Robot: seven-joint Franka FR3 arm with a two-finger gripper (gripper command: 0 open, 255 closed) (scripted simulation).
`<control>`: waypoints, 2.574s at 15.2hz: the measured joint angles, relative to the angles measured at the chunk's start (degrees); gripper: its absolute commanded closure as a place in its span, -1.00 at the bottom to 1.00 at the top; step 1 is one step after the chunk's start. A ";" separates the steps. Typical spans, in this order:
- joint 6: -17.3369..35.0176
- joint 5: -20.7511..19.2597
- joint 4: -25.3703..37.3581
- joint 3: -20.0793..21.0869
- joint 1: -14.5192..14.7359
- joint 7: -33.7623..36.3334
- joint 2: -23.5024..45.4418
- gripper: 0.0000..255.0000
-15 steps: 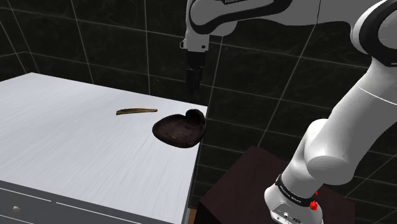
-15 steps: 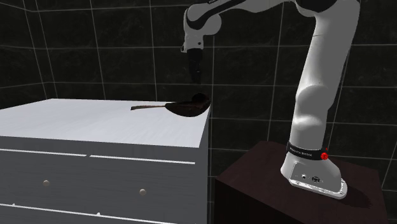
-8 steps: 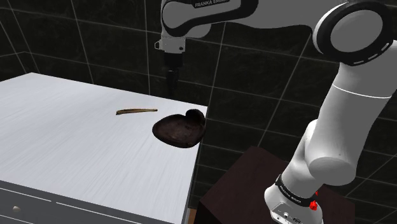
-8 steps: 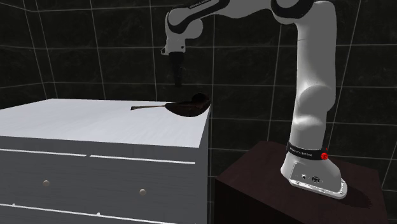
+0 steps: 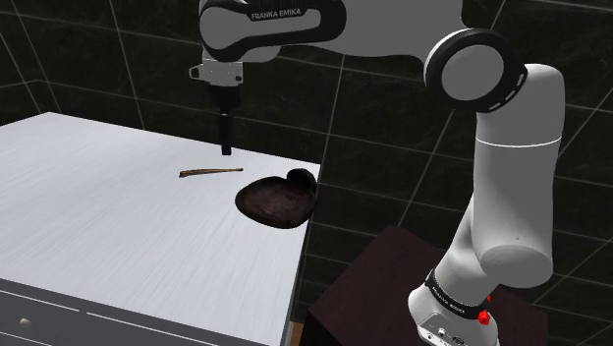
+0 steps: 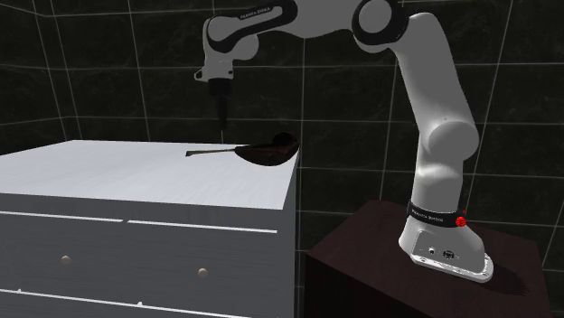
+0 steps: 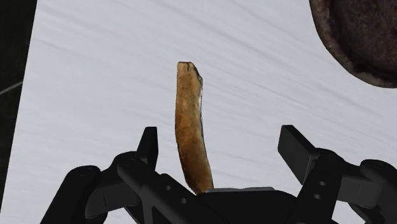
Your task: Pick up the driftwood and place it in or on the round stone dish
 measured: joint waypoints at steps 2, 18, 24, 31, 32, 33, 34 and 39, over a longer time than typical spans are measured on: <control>-0.42 -0.62 4.40 0.98 1.14 -1.69 3.52 -1.00; 4.48 -1.19 3.45 1.90 2.44 -3.44 7.01 1.00; 4.48 -1.19 3.45 1.90 2.44 -3.44 7.01 1.00; 5.85 -0.76 0.68 1.29 1.52 -2.82 4.92 -1.00; 6.79 -0.46 -1.29 0.85 0.91 -2.35 3.37 -1.00; 7.74 -0.15 -3.37 0.33 0.18 -1.96 1.69 -1.00; 8.68 0.06 -5.08 0.00 -0.16 -1.37 0.46 -1.00; 12.23 0.32 -8.97 -0.29 -0.39 -0.94 -0.30 -1.00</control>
